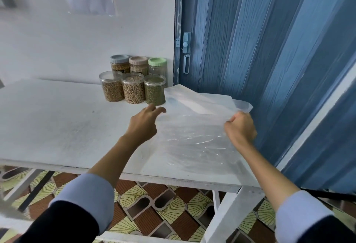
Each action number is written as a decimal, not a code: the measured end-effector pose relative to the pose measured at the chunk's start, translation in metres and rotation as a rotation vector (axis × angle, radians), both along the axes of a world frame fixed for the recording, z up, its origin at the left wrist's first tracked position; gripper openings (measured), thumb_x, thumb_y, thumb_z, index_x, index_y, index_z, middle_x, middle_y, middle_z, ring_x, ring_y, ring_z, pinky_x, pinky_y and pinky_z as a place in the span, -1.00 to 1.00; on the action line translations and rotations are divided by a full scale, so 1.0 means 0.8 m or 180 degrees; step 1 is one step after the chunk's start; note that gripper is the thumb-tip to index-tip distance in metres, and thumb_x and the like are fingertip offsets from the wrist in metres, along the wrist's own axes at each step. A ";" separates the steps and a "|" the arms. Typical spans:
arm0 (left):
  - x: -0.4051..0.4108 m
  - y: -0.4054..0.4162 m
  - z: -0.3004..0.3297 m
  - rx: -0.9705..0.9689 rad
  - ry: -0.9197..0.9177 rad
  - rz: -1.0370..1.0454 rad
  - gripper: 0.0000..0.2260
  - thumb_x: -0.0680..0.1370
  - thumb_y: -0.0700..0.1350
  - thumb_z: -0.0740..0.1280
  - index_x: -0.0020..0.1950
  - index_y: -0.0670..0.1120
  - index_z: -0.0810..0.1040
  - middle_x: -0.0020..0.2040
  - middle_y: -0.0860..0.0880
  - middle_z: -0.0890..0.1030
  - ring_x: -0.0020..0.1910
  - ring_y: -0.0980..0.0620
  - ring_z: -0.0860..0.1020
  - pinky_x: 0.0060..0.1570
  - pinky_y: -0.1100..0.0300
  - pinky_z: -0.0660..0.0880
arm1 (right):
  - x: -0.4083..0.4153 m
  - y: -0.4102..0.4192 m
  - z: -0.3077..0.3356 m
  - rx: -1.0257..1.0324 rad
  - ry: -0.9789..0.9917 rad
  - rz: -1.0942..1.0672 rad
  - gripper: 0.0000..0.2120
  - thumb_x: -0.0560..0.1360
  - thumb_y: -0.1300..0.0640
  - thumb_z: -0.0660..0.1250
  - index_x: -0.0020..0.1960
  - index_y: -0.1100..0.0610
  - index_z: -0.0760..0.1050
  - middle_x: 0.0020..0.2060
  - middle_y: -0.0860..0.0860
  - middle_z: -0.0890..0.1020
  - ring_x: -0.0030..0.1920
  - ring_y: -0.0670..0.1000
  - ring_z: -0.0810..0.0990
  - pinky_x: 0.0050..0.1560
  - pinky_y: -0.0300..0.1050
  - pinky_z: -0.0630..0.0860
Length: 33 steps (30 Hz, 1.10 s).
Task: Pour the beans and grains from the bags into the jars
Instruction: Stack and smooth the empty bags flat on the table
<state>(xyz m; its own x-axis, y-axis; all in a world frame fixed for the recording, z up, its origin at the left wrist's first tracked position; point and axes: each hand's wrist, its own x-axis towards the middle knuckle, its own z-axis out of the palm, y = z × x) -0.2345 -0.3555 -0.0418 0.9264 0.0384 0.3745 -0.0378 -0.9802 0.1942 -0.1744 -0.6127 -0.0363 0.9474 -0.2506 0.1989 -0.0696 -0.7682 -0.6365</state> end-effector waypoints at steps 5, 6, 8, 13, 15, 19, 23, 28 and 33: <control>0.004 0.003 -0.009 -0.0434 0.0247 0.0272 -0.70 0.47 -0.23 0.29 0.19 -0.05 0.51 0.08 -0.05 0.47 0.06 -0.08 0.49 -0.20 0.13 0.39 | -0.002 -0.006 -0.005 -0.0043 0.0073 0.0002 -0.84 0.48 0.22 0.25 0.02 0.21 0.52 0.13 0.13 0.47 0.07 0.21 0.51 -0.10 -0.09 0.33; 0.005 0.002 -0.011 -0.0535 0.0262 0.0291 -0.74 0.48 -0.22 0.29 0.16 -0.06 0.52 0.06 -0.05 0.47 0.05 -0.07 0.50 -0.18 0.12 0.40 | -0.002 -0.005 -0.005 -0.0001 0.0074 0.0012 -0.85 0.47 0.21 0.26 0.01 0.20 0.52 0.12 0.13 0.48 0.06 0.20 0.52 -0.10 -0.09 0.34; 0.007 0.007 -0.013 -0.0600 0.0358 0.0443 -0.76 0.47 -0.22 0.30 0.13 -0.07 0.54 0.05 -0.06 0.47 0.05 -0.09 0.50 -0.17 0.12 0.42 | -0.001 -0.008 -0.003 0.0064 0.0046 -0.0035 -0.86 0.45 0.21 0.28 -0.01 0.20 0.52 0.10 0.13 0.48 0.01 0.19 0.52 -0.12 -0.10 0.34; 0.011 0.011 -0.011 -0.0669 0.0586 0.0637 -0.79 0.49 -0.14 0.30 0.11 -0.06 0.55 0.07 -0.07 0.51 0.09 -0.10 0.49 -0.09 0.12 0.39 | -0.002 -0.014 -0.011 0.0087 -0.0033 -0.0064 -0.90 0.46 0.21 0.28 -0.04 0.20 0.50 0.06 0.13 0.47 -0.10 0.15 0.44 -0.13 -0.10 0.31; 0.012 0.007 -0.011 -0.0807 0.0546 0.0572 -0.80 0.48 -0.18 0.29 0.08 -0.08 0.57 0.04 -0.08 0.52 0.07 -0.11 0.49 -0.12 0.12 0.38 | -0.003 -0.010 -0.015 0.0046 -0.0105 -0.0042 -0.89 0.47 0.22 0.27 -0.03 0.22 0.49 0.07 0.13 0.45 -0.03 0.20 0.49 -0.14 -0.09 0.31; 0.013 0.015 -0.009 -0.1046 0.0542 0.0736 -0.81 0.46 -0.15 0.37 0.06 -0.10 0.57 0.03 -0.11 0.55 0.06 -0.12 0.49 -0.13 0.12 0.40 | 0.002 -0.020 -0.016 0.0154 -0.0131 -0.0083 -0.85 0.43 0.24 0.32 -0.01 0.26 0.50 0.07 0.17 0.47 -0.02 0.24 0.52 -0.14 -0.08 0.34; 0.009 0.014 -0.014 -0.1089 0.0710 0.0839 -0.80 0.45 -0.10 0.38 0.06 -0.10 0.56 0.04 -0.13 0.58 0.05 -0.13 0.50 -0.13 0.10 0.42 | 0.009 -0.022 -0.016 0.0263 -0.0094 0.0111 -0.89 0.35 0.37 0.26 -0.18 0.21 0.43 0.02 0.20 0.51 -0.11 0.21 0.48 -0.18 -0.10 0.34; 0.003 0.008 -0.009 -0.1429 0.0687 0.0829 -0.90 0.47 -0.14 0.32 -0.08 -0.14 0.54 -0.20 -0.13 0.62 -0.32 -0.11 0.60 -0.21 0.09 0.52 | 0.016 -0.026 -0.018 0.0339 -0.0233 0.0269 -0.84 0.33 0.44 0.24 -0.28 0.20 0.44 -0.06 0.20 0.55 -0.16 0.13 0.48 -0.19 -0.13 0.36; -0.001 -0.005 0.000 -0.2295 0.0536 0.0829 -0.91 0.52 -0.18 0.24 -0.07 -0.17 0.50 -0.38 -0.09 0.60 -0.55 -0.01 0.50 -0.55 0.27 0.32 | 0.013 -0.035 -0.012 0.1435 -0.0172 0.0249 -0.88 0.41 0.36 0.35 -0.24 0.21 0.45 -0.30 0.09 0.56 -0.58 -0.16 0.52 -0.49 -0.36 0.45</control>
<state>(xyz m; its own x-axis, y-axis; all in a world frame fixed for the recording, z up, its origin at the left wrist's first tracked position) -0.2351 -0.3598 -0.0422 0.8963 0.4424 0.0298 0.2624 -0.5834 0.7687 -0.1637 -0.6407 -0.0459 0.9583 -0.2515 0.1360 0.0201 -0.4155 -0.9094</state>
